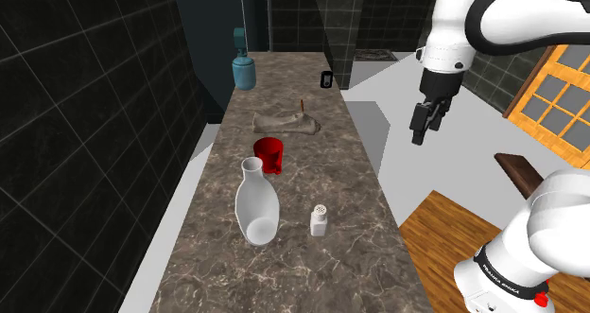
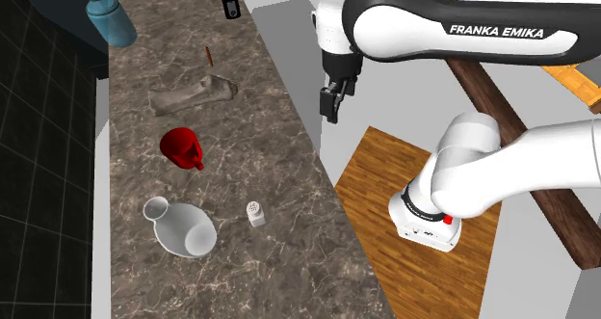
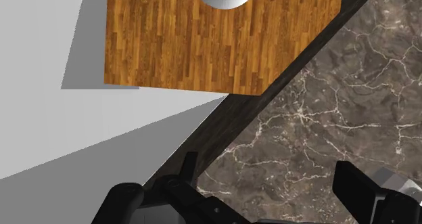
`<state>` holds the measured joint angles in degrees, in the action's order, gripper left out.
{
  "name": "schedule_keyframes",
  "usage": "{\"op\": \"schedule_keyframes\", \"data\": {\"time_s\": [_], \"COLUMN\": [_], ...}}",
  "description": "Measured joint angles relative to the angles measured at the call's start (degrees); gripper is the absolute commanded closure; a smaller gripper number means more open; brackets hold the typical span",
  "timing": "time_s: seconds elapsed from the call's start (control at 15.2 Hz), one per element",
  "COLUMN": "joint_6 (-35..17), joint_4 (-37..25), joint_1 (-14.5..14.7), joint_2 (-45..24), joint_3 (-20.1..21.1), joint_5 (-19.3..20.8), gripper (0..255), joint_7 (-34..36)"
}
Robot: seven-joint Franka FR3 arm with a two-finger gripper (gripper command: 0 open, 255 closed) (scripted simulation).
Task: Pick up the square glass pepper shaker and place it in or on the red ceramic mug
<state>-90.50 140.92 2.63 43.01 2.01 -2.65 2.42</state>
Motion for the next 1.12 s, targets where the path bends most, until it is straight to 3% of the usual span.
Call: {"op": "schedule_keyframes", "data": {"time_s": [0.66,1.12], "joint_6": [-16.21,-27.29], "joint_4": [2.25,0.32], "joint_1": [5.03,7.27], "joint_2": [-9.56,-19.34], "joint_3": [10.46,17.97], "joint_5": [-6.64,-8.02], "gripper": [0,0], "joint_7": [8.96,15.71]}}
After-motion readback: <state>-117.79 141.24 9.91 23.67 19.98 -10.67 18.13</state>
